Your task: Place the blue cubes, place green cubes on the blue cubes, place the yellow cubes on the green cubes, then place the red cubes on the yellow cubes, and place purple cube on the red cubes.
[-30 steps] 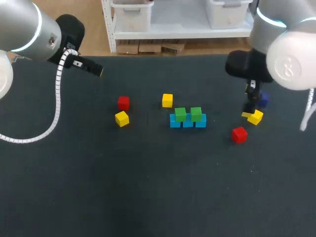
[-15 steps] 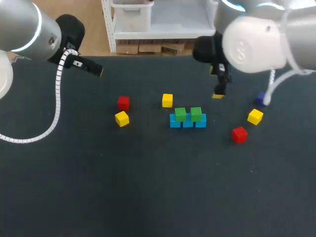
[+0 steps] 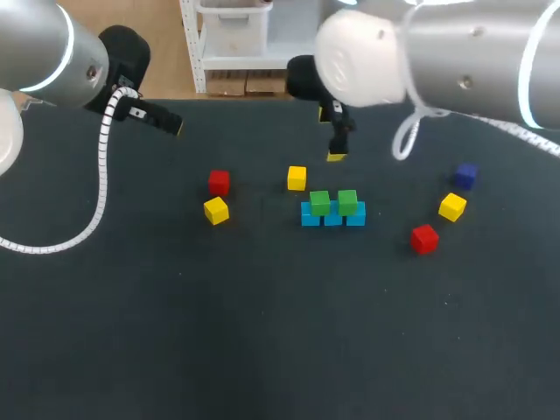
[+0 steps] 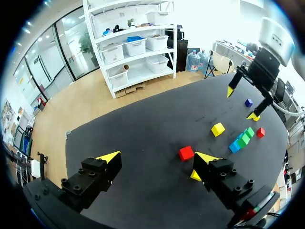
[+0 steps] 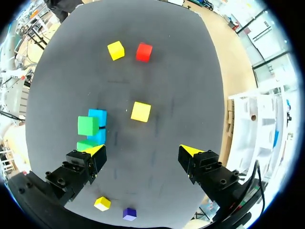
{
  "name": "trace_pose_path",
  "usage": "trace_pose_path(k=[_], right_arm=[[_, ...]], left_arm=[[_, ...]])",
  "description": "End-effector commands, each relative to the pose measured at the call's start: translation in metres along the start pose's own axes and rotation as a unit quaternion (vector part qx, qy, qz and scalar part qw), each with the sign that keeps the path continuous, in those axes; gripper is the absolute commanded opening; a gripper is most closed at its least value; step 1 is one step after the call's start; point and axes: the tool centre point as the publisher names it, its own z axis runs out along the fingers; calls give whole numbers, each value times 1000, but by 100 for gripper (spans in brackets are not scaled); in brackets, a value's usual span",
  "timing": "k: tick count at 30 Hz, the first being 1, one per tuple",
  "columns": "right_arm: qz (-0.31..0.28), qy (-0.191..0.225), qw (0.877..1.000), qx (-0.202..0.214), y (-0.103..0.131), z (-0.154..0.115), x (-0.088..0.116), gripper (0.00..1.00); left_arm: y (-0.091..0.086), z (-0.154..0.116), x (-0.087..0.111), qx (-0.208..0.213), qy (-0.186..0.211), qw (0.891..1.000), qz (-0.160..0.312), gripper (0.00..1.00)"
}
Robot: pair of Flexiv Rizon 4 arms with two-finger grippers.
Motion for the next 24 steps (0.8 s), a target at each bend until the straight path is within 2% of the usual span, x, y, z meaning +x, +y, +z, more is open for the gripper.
trace_pose_path(k=[1,7,14,24], right_arm=[[-1,4,999,-43,-12,4,-12,100],[-2,-1,998,-56,-13,13,-24,100],[-8,-6,998,-68,-1,21,-38,100],[22,-10,996,-82,12,31,-46,100]], left_arm=[[0,0,0,0,0,1000,0,100],[0,0,0,0,0,1000,0,100],[0,0,0,0,0,1000,0,100],[0,0,0,0,0,1000,0,100]])
